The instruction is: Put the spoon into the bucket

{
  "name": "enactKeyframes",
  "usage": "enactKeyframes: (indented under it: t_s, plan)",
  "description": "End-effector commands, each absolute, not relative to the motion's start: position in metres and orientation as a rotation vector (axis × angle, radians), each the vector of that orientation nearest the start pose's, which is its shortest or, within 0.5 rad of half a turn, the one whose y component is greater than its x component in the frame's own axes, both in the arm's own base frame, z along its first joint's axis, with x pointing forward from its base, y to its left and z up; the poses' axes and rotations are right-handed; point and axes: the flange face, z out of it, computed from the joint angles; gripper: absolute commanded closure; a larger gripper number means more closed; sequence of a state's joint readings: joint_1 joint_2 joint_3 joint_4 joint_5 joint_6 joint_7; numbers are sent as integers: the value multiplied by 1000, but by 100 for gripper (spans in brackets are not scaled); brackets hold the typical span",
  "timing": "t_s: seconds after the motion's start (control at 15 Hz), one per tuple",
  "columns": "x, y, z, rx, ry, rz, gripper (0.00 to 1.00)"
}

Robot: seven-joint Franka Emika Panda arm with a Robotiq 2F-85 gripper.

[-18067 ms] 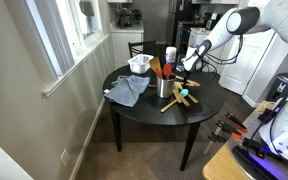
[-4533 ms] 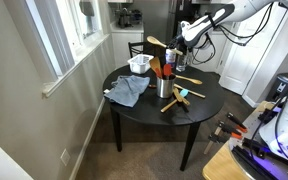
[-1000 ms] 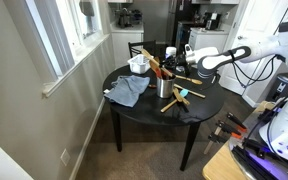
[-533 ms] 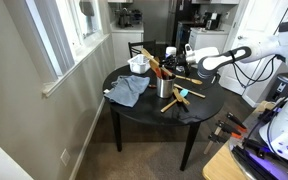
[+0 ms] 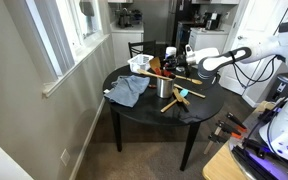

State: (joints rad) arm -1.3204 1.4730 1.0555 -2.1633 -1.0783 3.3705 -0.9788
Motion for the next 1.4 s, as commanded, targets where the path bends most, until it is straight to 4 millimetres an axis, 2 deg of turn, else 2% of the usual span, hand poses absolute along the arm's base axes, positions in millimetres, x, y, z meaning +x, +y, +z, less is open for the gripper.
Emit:
enactKeyframes:
  t_s: [0.0, 0.07, 0.13, 0.33, 0.6, 0.87, 1.07, 1.33]
  plan:
    - [546, -48, 170, -2030, -1182, -1732, 8]
    - [547, -49, 170, -2032, -1184, -1728, 2]
    - [548, -51, 168, -2040, -1192, -1718, 1]
    - [553, -59, 165, -2062, -1224, -1706, 0]
    - [560, -71, 162, -2166, -1292, -1579, 0]
    - [571, -86, 173, -2280, -1450, -1506, 0]
    - [574, -81, 189, -2325, -1559, -1438, 0]
    - [580, -60, 204, -2339, -1689, -1347, 0]
